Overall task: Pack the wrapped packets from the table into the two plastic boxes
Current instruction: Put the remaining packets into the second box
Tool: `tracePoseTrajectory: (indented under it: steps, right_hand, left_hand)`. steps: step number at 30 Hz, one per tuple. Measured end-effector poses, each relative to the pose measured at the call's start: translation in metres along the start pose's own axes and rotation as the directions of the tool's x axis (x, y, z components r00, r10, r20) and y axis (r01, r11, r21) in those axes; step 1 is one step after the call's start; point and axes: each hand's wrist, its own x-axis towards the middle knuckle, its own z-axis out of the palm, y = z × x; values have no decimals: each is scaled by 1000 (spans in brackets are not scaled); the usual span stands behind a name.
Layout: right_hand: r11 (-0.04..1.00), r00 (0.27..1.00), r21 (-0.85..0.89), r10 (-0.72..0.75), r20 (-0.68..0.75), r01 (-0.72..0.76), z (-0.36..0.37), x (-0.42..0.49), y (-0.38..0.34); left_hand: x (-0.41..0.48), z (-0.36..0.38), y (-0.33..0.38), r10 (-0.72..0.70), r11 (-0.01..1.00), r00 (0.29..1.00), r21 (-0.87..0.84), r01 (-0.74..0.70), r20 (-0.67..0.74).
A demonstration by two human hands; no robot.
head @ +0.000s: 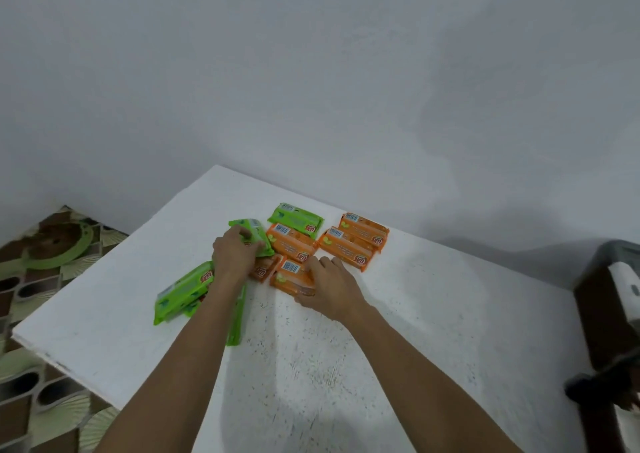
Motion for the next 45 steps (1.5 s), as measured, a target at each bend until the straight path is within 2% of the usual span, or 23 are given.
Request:
tracePoseTrajectory:
  steps: [2,3,5,8,11,14,16,18,26,30,33,35,39,42,45]
  right_hand:
    - [994,998,94,52,23,-54,-6,-6,3]
    - [976,995,194,89,35,-95,-10,-10,5]
    - [882,984,438,172,52,-177,-20,-22,11]
    - [707,966,666,243,90,-240,-34,-41,20]
    - [505,964,838,253,84,-205,-52,-62,24]
    - [285,972,948,221,81,-144,-71,-88,28]
    - [191,974,977,222,54,-97,-81,-105,34]
    - [142,964,988,264,14,-53,-88,-122,38]
    - [198,880,980,466,-92,-3,-114,-192,64]
    - [293,849,956,502,-166,14,-131,-232,91]
    - [349,828,937,519,-215,25,-144,-265,111]
    - [337,819,941,528,-223,39,-151,-287,125]
    - [310,787,949,570,-234,57,-159,-328,153]
    - [297,764,954,603,-229,51,-164,-361,175]
    - [276,738,961,641,-209,33,-167,-389,196]
  left_hand:
    - [-2,-4,2,-11,1000,1000,-29,11,6]
    - [-4,-5,4,-14,999,1000,-34,14,9]
    - [-10,-6,10,-7,999,1000,-43,7,14]
    - [-22,-6,22,41,996,999,-85,-41,1]
    - [-41,-5,35,55,974,998,-220,-60,-31]
    - [-62,-2,42,88,910,996,-406,-82,-5]
    - [-75,1,47,103,842,993,-537,-59,53]
    - [-94,5,55,120,768,988,-640,-34,92]
    - [-172,31,86,242,578,944,-814,47,226]
    - [-216,43,107,306,512,904,-852,109,299]
    - [-244,56,123,327,434,866,-874,217,378]
    - [-260,66,133,363,336,808,-874,352,465]
    - [-292,86,149,465,182,617,-751,635,635]
    - [-317,104,164,508,121,517,-651,749,689]
    - [-342,118,179,480,140,475,-599,788,737]
